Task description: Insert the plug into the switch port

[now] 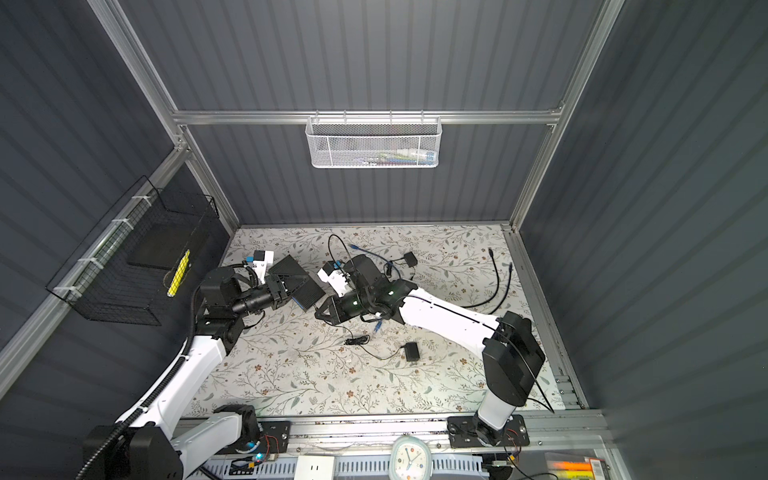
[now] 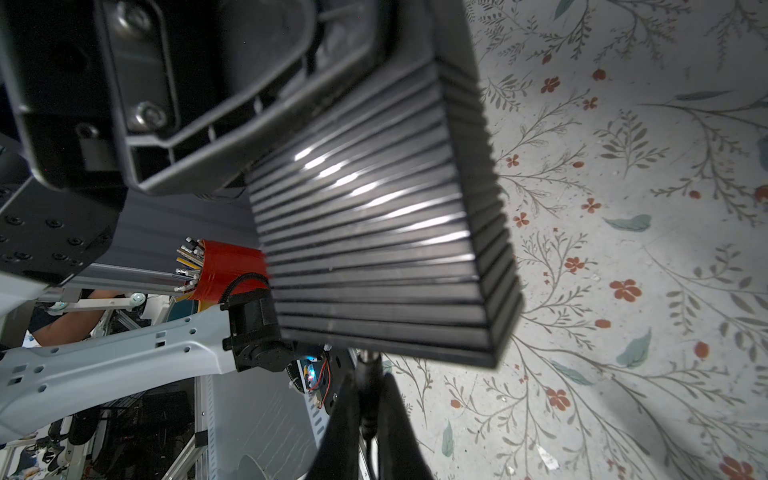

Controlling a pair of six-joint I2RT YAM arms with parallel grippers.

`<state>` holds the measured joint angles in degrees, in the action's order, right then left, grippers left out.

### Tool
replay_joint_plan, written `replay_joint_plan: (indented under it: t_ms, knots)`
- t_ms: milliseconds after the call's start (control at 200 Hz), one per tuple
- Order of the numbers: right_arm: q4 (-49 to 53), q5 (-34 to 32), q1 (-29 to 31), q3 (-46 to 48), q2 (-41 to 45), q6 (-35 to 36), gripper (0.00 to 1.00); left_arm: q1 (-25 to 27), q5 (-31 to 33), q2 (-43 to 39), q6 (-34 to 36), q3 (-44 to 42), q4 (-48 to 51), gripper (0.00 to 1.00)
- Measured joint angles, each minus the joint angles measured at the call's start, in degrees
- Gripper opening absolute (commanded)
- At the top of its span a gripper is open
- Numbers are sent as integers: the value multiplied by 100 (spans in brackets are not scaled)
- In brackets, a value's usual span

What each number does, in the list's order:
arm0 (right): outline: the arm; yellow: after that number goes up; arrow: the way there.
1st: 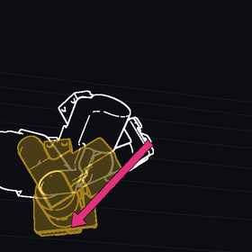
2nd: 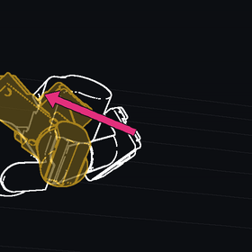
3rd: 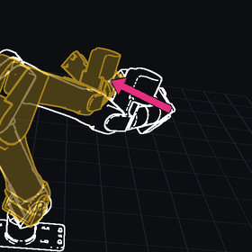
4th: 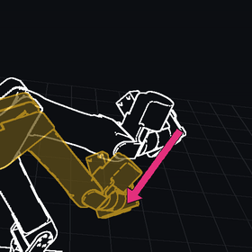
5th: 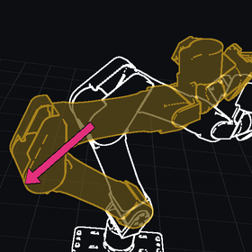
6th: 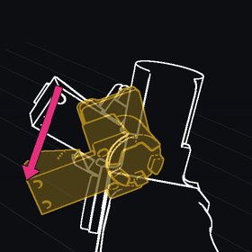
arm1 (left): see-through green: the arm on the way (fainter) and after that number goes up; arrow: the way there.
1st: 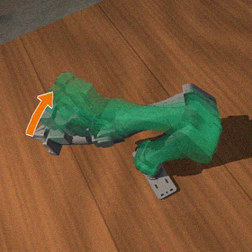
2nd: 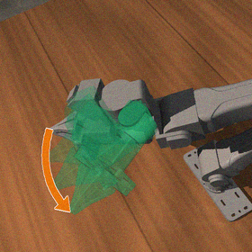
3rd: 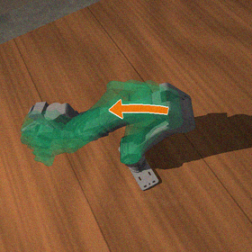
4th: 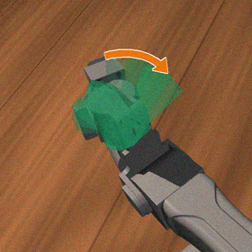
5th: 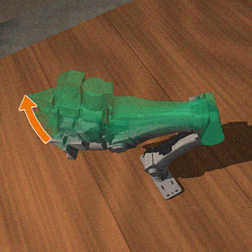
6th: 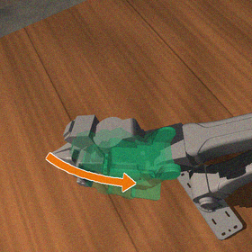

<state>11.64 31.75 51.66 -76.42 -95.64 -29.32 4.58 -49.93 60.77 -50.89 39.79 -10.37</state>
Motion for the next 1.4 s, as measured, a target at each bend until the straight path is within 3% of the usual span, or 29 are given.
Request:
replay_joint_plan:
  t_ms: [1055, 1396]
  knots:
    - [1086, -1228, 358, -699, -238, 632, 0, 155, 282, -2, 249, -4, 481, 0]
    - [1062, -1574, 514, -767, -326, 824, 0, 149, 544, -216, 7, -170, 446, 0]
